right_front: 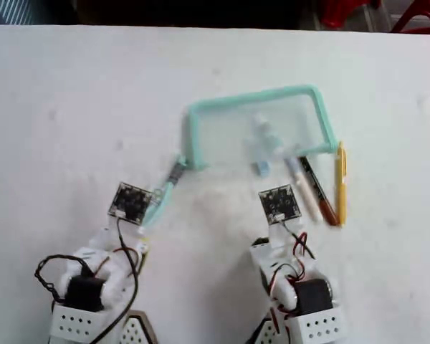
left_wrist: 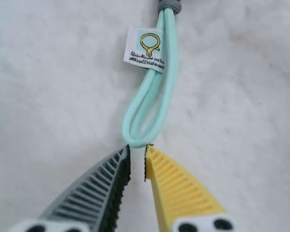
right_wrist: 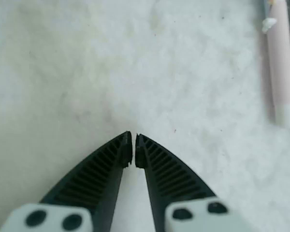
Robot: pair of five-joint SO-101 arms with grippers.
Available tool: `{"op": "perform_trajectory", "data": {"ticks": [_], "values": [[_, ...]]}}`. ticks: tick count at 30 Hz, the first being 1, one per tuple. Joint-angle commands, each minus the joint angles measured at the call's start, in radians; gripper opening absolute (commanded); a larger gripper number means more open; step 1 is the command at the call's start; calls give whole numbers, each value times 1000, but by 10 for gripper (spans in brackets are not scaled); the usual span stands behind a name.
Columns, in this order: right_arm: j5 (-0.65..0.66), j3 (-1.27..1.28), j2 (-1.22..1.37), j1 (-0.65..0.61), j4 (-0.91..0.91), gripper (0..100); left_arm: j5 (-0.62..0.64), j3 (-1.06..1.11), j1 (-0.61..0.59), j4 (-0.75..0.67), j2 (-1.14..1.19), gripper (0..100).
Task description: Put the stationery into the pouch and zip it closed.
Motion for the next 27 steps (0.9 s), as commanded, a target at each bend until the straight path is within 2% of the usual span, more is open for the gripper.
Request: {"op": "perform_trajectory", "data": {"ticks": [1, 27], "values": [[9, 9, -5, 2, 7, 18, 5, -3, 8, 6, -4, 84], [8, 9, -5, 4, 5, 21, 8, -37, -13, -3, -4, 87]]}}
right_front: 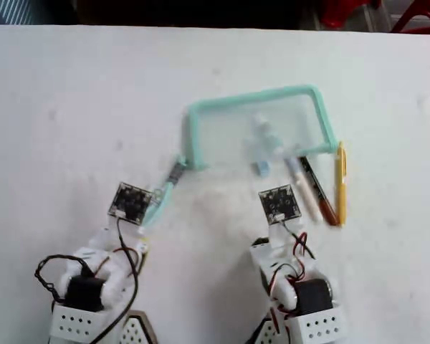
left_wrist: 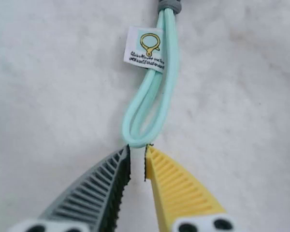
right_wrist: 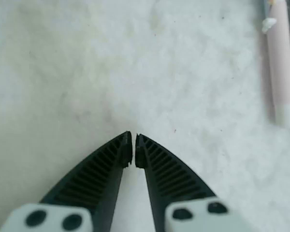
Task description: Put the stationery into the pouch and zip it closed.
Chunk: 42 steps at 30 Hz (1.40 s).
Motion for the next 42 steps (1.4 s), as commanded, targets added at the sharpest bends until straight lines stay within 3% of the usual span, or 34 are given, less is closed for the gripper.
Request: {"op": "perform_trajectory", "data": {"ticks": [1, 7, 13, 17, 19, 24, 30, 35, 38, 42], "values": [[8, 9, -5, 4, 5, 21, 6, -64, -44, 3, -4, 87], [5, 9, -7, 4, 1, 21, -18, -153, -251, -57, -4, 87], [8, 9, -7, -2, -67, 21, -390, -195, -308, -55, -4, 87], [8, 9, -5, -5, -101, 21, -519, -189, -303, -103, -4, 84], [9, 9, -5, -27, -104, 21, -465, -189, -303, -152, -4, 84], [11, 9, -7, -27, -168, 21, -143, -190, -311, -259, -4, 85], [11, 2, -7, -27, -401, 22, -114, -198, -340, -411, -4, 84], [12, 2, -7, 10, -611, 22, 74, -272, -331, -387, -4, 87], [146, 2, -7, 99, -714, 22, 100, -279, -254, -331, -4, 114], [365, -41, -7, 148, -762, 22, 101, -282, -222, -279, -4, 237]]}}
